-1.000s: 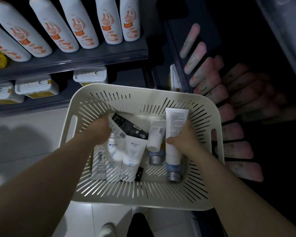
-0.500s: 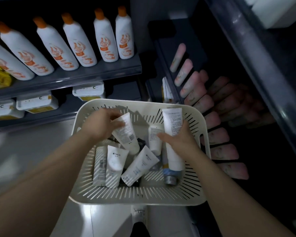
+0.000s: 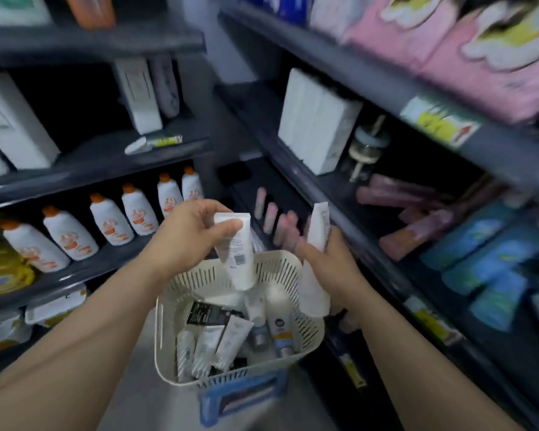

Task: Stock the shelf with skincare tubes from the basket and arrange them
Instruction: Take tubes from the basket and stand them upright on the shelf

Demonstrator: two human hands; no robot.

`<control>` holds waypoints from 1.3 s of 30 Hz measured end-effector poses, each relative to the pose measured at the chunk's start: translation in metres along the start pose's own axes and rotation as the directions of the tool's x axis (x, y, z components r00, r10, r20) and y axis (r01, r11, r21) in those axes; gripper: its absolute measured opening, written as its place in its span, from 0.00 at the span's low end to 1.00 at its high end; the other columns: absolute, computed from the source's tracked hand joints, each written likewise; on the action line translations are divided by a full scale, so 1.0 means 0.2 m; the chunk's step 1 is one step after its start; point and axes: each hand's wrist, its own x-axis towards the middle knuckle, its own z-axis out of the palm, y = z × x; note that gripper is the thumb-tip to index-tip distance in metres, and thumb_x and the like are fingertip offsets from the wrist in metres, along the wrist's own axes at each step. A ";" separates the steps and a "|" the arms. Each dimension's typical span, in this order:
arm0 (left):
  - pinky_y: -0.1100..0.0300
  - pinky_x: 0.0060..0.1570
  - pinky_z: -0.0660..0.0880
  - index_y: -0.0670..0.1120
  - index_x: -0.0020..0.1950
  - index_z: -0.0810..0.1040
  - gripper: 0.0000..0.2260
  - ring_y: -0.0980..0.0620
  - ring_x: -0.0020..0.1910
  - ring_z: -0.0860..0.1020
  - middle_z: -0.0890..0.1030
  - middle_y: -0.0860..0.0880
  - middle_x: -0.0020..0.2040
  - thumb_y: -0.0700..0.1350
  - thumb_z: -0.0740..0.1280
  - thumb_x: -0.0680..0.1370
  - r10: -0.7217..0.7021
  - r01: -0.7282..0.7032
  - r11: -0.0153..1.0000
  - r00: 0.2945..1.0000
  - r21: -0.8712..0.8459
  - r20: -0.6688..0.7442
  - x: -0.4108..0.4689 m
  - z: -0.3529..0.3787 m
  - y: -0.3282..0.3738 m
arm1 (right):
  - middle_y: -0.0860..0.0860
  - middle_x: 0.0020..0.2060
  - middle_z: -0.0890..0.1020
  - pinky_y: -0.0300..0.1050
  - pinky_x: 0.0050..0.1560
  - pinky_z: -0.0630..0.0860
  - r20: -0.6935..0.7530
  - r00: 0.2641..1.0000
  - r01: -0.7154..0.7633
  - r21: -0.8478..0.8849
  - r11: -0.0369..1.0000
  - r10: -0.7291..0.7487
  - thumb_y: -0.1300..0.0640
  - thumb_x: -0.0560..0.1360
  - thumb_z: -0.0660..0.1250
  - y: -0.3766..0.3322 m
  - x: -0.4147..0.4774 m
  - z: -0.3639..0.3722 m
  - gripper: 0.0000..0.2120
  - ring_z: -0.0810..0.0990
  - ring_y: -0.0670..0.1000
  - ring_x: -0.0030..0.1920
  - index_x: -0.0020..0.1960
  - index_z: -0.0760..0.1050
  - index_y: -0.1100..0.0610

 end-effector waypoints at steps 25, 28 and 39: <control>0.72 0.40 0.67 0.51 0.41 0.73 0.08 0.55 0.40 0.75 0.78 0.54 0.43 0.49 0.62 0.63 0.756 -0.751 0.646 0.602 -0.137 0.257 -1.01 0.61 2.30 | 0.47 0.41 0.74 0.48 0.47 0.69 -0.735 0.640 0.045 -0.257 0.965 -0.226 0.52 0.75 0.62 -0.68 -2.03 -1.88 0.07 0.73 0.47 0.43 0.47 0.68 0.55; 0.61 0.40 0.69 0.47 0.44 0.75 0.06 0.54 0.41 0.74 0.78 0.53 0.44 0.45 0.63 0.69 0.770 -0.714 0.636 0.566 -0.291 0.294 -1.19 0.85 2.48 | 0.46 0.40 0.74 0.48 0.46 0.70 -0.804 0.550 0.017 -0.260 0.966 -0.226 0.48 0.76 0.61 -0.61 -2.28 -2.13 0.06 0.74 0.50 0.44 0.45 0.67 0.50; 0.61 0.38 0.70 0.50 0.53 0.72 0.06 0.53 0.45 0.74 0.76 0.52 0.54 0.45 0.59 0.78 0.728 -0.631 0.671 0.457 -0.390 0.512 -1.73 1.87 3.06 | 0.57 0.44 0.81 0.57 0.48 0.78 -0.908 0.406 -0.012 -0.121 0.993 -0.105 0.47 0.72 0.62 -0.27 -2.91 -2.99 0.12 0.82 0.59 0.46 0.48 0.70 0.55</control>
